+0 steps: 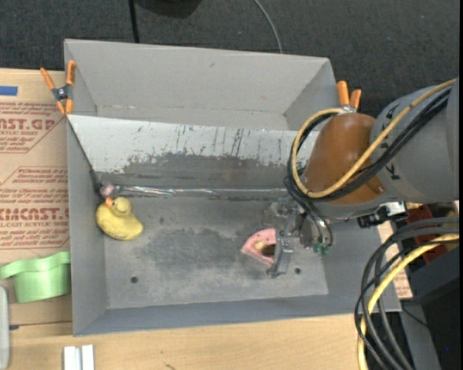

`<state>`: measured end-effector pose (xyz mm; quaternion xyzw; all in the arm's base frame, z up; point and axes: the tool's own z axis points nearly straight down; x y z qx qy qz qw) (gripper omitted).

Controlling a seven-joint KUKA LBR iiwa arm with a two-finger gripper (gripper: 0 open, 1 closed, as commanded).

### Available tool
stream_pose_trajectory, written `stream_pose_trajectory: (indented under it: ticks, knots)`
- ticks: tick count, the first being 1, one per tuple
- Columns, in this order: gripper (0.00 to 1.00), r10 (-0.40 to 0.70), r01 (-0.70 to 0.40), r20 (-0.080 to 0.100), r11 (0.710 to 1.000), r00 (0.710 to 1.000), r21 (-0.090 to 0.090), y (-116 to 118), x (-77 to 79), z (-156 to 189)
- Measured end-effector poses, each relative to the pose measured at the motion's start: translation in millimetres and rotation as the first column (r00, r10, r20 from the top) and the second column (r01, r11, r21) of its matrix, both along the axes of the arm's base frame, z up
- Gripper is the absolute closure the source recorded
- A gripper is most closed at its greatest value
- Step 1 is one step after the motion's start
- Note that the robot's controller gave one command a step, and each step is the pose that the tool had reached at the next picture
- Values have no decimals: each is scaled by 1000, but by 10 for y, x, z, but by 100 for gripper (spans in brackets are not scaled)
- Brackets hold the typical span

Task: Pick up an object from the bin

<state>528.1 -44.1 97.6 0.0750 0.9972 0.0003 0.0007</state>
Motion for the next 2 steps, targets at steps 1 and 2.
stream_pose_trajectory:
  ticks: [1, 2]
  knots:
    - [100, 229, -229, 6, 973, 973, -1, 145, -98, -254]
    - [100, 229, -229, 7, 973, 973, -1, 145, -98, -254]
